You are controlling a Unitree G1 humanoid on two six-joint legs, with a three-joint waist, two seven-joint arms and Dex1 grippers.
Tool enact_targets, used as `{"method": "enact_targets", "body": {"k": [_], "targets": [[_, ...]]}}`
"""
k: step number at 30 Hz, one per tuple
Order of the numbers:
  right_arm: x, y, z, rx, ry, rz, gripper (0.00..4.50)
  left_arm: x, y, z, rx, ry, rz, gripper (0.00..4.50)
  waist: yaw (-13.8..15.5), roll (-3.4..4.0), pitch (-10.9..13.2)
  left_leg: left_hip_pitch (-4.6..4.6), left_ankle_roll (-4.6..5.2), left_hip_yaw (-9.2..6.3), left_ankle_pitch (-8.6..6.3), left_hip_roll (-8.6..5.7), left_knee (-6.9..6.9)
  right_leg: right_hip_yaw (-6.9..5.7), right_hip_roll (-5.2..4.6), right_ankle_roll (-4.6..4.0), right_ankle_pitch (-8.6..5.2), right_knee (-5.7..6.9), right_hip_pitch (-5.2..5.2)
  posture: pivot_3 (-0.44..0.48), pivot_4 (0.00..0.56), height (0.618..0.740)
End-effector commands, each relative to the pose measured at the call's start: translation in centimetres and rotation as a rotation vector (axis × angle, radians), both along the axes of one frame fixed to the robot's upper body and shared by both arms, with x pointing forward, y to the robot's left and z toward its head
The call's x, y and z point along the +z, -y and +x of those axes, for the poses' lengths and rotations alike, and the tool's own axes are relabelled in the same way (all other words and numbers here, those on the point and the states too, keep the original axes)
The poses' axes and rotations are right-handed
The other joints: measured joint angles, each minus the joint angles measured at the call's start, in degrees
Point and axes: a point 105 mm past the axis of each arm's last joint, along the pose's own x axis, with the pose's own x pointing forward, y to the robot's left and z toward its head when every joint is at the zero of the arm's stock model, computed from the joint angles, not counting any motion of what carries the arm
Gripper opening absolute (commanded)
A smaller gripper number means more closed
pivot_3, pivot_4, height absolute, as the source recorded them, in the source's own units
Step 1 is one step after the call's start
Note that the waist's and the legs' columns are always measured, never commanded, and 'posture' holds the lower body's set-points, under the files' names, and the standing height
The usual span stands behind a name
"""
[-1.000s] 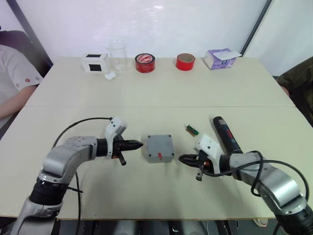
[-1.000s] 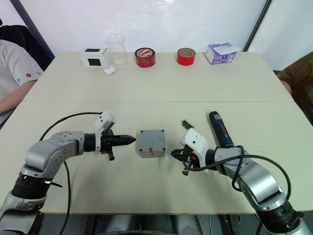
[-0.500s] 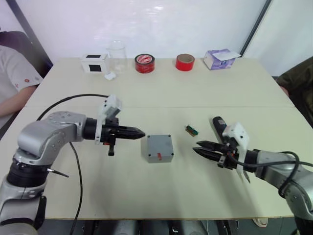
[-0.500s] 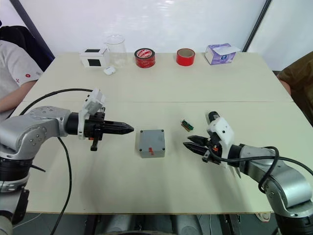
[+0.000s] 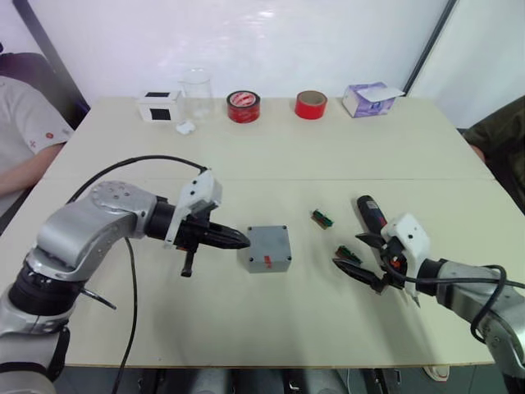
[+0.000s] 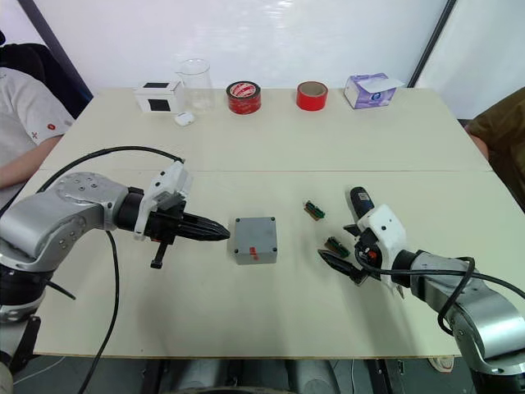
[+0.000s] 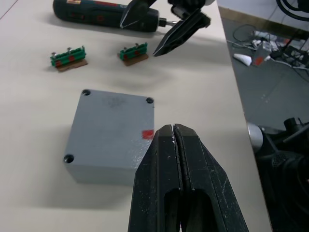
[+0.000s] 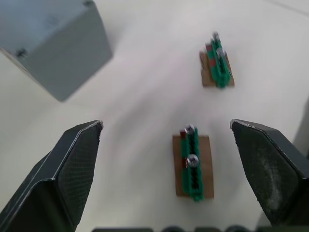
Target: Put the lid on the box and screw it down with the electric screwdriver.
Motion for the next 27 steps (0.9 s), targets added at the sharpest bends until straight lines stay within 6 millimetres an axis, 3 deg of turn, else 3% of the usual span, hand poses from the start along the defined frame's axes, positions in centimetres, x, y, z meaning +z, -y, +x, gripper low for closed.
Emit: {"method": "enact_targets", "body": {"k": [1, 4, 20, 23, 25, 27], "targets": [[0.1, 0.4, 0.0, -0.017, 0.019, -0.033, 3.04, 0.9, 0.1, -0.3, -0.018, 0.051, -0.001, 0.00, 0.0, 0.00, 0.0, 0.00, 0.00, 0.00, 0.00, 0.00, 0.00, 0.00, 0.01, 0.00, 0.00, 0.00, 0.00, 0.000, 0.150, 0.740], [-0.2, 0.5, -0.2, -0.030, 0.015, -0.045, 1.83, 1.0, 0.1, -0.4, -0.020, 0.059, 0.002, 0.00, 0.0, 0.00, 0.0, 0.01, 0.00, 0.00, 0.00, 0.00, 0.00, 0.00, 0.05, 0.00, 0.00, 0.01, 0.00, 0.000, 0.150, 0.740], [-0.7, 0.8, 0.2, -0.079, 0.020, -0.013, 1.83, 1.0, 0.3, -0.3, 0.000, 0.056, -0.012, 0.00, 0.0, 0.00, 0.0, 0.02, 0.00, 0.00, 0.00, 0.00, 0.00, 0.00, 0.07, 0.00, 0.00, 0.02, 0.00, 0.000, 0.150, 0.740], [-0.7, 0.6, 0.4, -0.074, 0.023, -0.008, 1.09, 0.9, 0.2, -0.3, 0.004, 0.054, -0.013, 0.00, -0.1, 0.00, 0.0, 0.02, 0.00, 0.00, 0.00, 0.00, 0.00, 0.00, 0.07, 0.00, 0.00, 0.02, 0.00, 0.000, 0.150, 0.740], [-0.9, 0.4, 0.5, -0.069, 0.022, -0.011, 0.29, 0.9, 0.2, -0.3, 0.008, 0.052, -0.014, 0.00, 0.0, 0.00, 0.0, 0.02, 0.00, 0.00, 0.00, 0.00, 0.00, 0.00, 0.08, 0.00, 0.00, 0.03, 0.00, 0.000, 0.150, 0.740], [-1.1, 0.4, 0.5, -0.067, 0.020, -0.015, 0.06, 0.9, 0.2, -0.3, 0.013, 0.051, -0.015, 0.00, 0.0, 0.00, 0.0, 0.02, 0.00, 0.00, 0.00, 0.00, 0.00, 0.00, 0.07, 0.00, 0.00, 0.03, 0.00, 0.000, 0.150, 0.740]]}}
